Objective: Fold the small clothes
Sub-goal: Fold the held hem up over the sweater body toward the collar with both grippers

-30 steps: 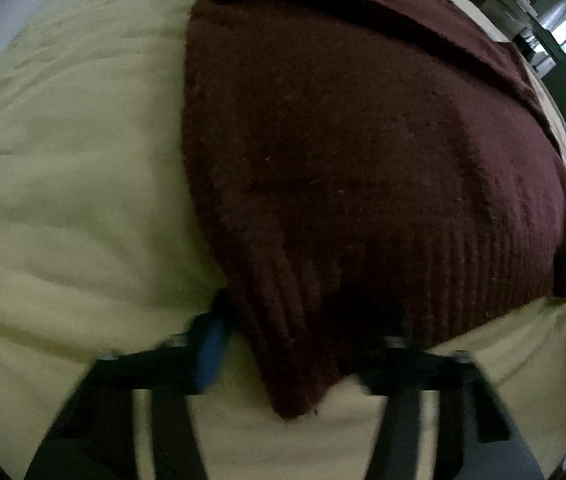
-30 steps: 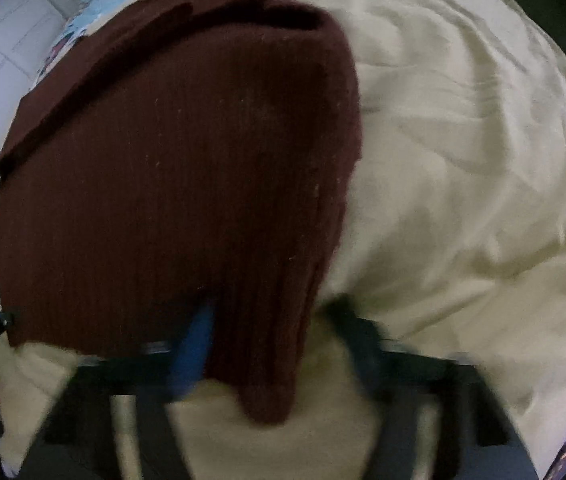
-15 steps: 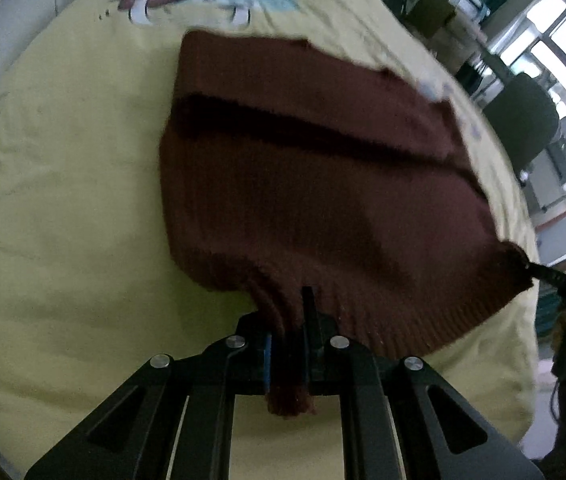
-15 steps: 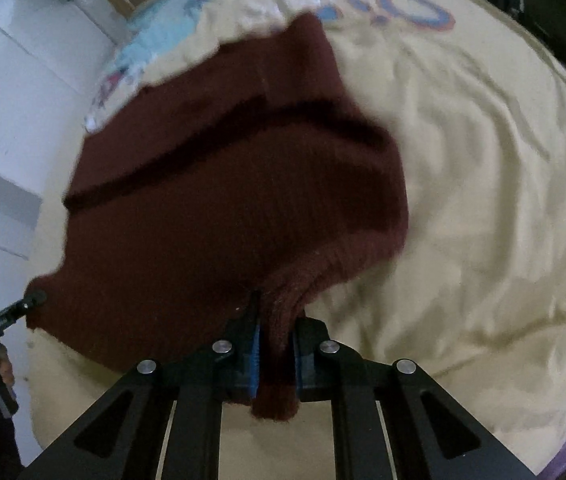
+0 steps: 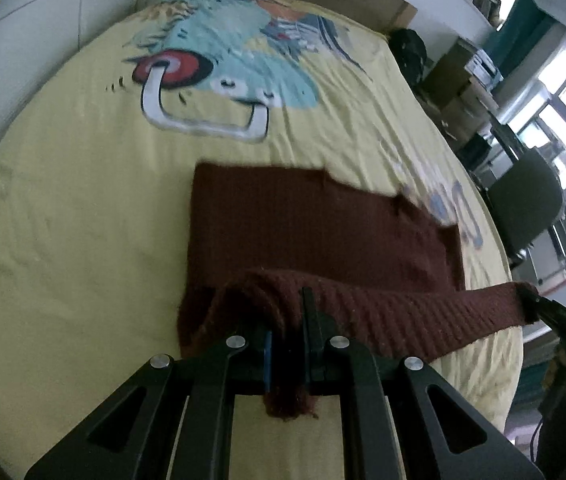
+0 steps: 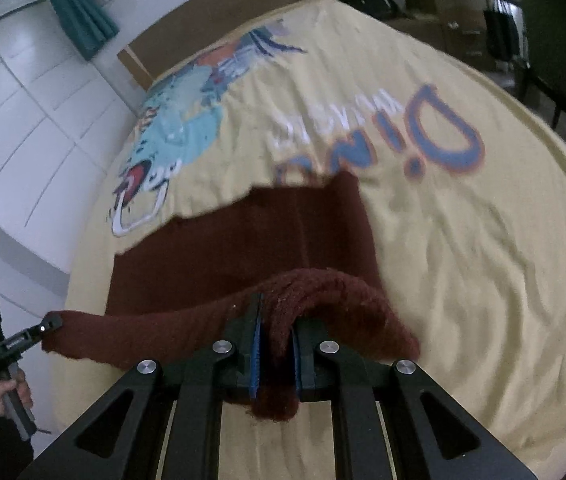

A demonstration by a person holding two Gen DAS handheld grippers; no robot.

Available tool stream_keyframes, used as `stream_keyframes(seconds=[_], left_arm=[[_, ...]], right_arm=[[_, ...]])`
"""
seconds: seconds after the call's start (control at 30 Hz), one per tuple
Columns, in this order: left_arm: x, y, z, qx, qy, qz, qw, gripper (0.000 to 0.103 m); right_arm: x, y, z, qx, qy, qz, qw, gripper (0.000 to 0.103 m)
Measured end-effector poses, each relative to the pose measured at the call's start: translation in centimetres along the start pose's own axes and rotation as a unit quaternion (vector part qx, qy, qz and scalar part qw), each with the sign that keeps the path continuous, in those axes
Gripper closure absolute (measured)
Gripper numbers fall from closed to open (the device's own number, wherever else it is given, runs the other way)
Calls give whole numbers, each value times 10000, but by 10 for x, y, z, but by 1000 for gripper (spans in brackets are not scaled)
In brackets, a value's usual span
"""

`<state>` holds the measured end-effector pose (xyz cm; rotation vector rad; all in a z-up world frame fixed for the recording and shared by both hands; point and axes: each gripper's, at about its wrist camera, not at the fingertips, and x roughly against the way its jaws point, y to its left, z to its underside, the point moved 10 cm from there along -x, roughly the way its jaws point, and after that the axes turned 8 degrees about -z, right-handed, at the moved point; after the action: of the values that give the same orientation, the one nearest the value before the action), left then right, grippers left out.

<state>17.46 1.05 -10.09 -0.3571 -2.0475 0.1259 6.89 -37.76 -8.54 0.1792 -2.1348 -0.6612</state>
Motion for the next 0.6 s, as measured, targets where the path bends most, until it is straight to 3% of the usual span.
stream_keyframes(seconds=[0.13,0.3,0.6], left_arm=[[-14,4,-37,-145,-50,-183,9997,94],[-59,12,-62,-303,192,-706,9969,94],[-139,29,-51,-336,388,-1316,9900,94]], right_arm=[[-17,1,-35,82,29,83,9999,92],[-63,-7,-65,122,341,286,9989,92],[-139,-46,-57,44,1010,891,9909,91]])
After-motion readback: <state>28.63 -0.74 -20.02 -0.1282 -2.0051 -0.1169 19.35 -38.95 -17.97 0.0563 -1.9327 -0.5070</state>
